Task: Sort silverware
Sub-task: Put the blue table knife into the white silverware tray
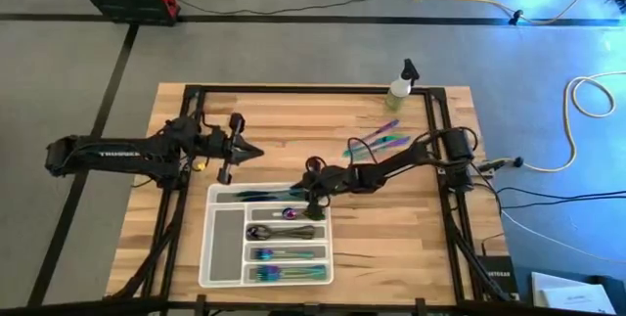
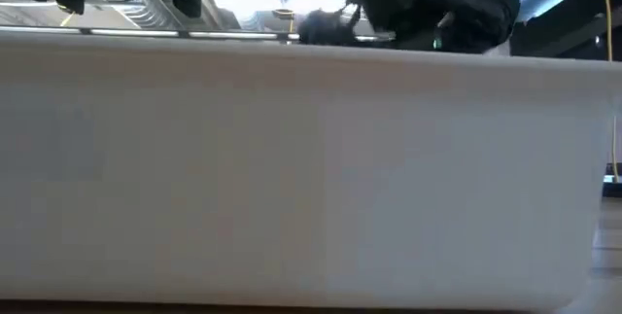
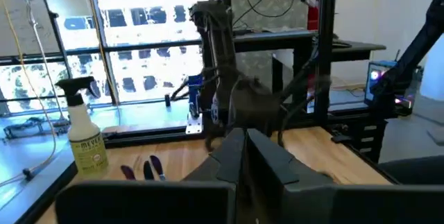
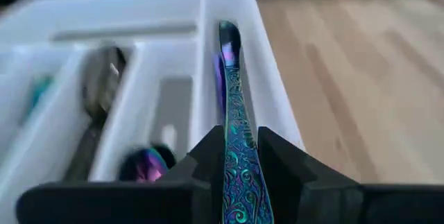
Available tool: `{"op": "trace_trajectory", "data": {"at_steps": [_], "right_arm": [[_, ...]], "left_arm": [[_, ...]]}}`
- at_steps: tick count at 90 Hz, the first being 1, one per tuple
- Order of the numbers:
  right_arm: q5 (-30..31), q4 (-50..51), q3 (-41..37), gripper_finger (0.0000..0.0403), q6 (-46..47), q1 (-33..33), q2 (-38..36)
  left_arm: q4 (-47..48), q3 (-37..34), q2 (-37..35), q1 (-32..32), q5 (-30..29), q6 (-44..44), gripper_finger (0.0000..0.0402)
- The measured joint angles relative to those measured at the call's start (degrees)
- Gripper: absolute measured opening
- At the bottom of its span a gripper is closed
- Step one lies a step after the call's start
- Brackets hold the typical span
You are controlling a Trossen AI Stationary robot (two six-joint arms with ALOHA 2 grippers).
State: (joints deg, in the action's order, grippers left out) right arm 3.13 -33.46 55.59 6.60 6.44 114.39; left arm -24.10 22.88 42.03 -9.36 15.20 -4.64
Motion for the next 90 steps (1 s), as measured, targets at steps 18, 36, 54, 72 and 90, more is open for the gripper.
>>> {"op": "trace_trajectory", "data": {"at_steps": [18, 36, 54, 72, 90], "right_arm": [[1.5, -5.4, 0.0, 0.0055, 2.8, -0.1, 4.6], [2.5, -6.9, 0.1, 0.0055, 3.3, 0.0, 5.3], [1.6, -6.1, 0.1, 0.0074, 3.5, 0.0, 5.3], [1.4, -6.1, 0.1, 0.0122, 3.8, 0.0, 5.3], [2.7, 0.0, -0.3, 0.0145, -1.5, -0.1, -1.4]], "left_arm": [[0.0, 0.0, 0.0, 1.1, -1.8, -1.4, 0.0004], [1.3, 0.0, 0.0, 1.2, -2.4, -1.4, 0.0004], [1.3, 0.0, 0.0, 1.2, -2.6, -2.4, 0.0004], [1.3, 0.0, 0.0, 1.2, -4.1, -3.8, 0.0004], [2.3, 0.0, 0.0, 1.2, -4.1, -3.7, 0.0004]]}}
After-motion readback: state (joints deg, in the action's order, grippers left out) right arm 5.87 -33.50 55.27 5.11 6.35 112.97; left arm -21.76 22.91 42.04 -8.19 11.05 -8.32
